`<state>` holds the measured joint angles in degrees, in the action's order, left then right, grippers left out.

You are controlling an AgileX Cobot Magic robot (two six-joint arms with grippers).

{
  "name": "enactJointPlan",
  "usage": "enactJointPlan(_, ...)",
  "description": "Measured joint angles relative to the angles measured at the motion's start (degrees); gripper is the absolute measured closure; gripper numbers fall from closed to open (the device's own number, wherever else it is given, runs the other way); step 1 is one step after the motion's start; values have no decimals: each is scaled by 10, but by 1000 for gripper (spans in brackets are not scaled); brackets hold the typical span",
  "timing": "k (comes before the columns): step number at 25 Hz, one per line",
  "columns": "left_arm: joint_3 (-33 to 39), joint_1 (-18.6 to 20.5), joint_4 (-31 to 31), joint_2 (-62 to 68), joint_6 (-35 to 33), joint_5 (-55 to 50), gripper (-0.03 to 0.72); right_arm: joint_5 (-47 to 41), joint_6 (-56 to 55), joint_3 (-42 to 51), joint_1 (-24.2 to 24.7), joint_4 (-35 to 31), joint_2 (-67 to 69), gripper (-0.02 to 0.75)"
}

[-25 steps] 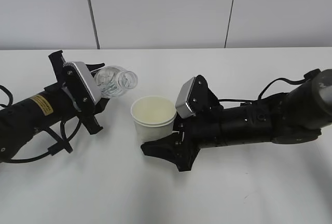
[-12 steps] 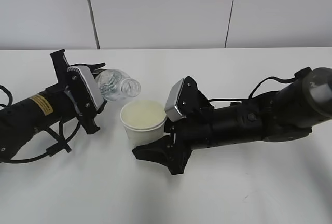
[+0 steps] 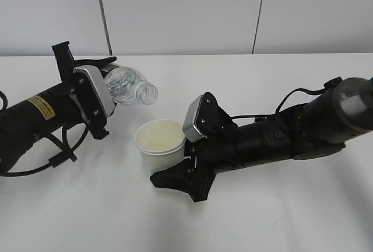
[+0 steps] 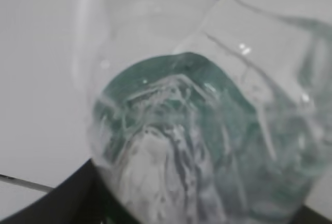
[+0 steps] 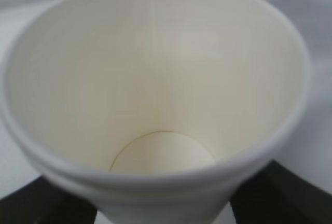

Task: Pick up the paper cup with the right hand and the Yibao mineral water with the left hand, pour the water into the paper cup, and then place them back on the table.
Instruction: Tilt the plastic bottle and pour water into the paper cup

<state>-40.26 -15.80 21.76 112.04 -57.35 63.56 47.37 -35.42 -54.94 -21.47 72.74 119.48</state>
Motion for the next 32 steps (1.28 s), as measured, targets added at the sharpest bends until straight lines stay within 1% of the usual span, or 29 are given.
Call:
enactJointPlan(8,0,0,-1,-2,-54,0,303,11,0,0,0,4,1,214)
enactJointPlan(14,0,0,-1,-2,-80,0,305,14,0,0,0,11,1,214)
enactJointPlan(20,0,0,-1,-2,-125,0,306,14,0,0,0,13,1,214)
enactJointPlan(25,0,0,5,-2,-137,0,307,15,0,-1,0,13,1,214)
enactJointPlan(32,0,0,7,-2,-177,0,307,14,0,-1,0,13,1,214)
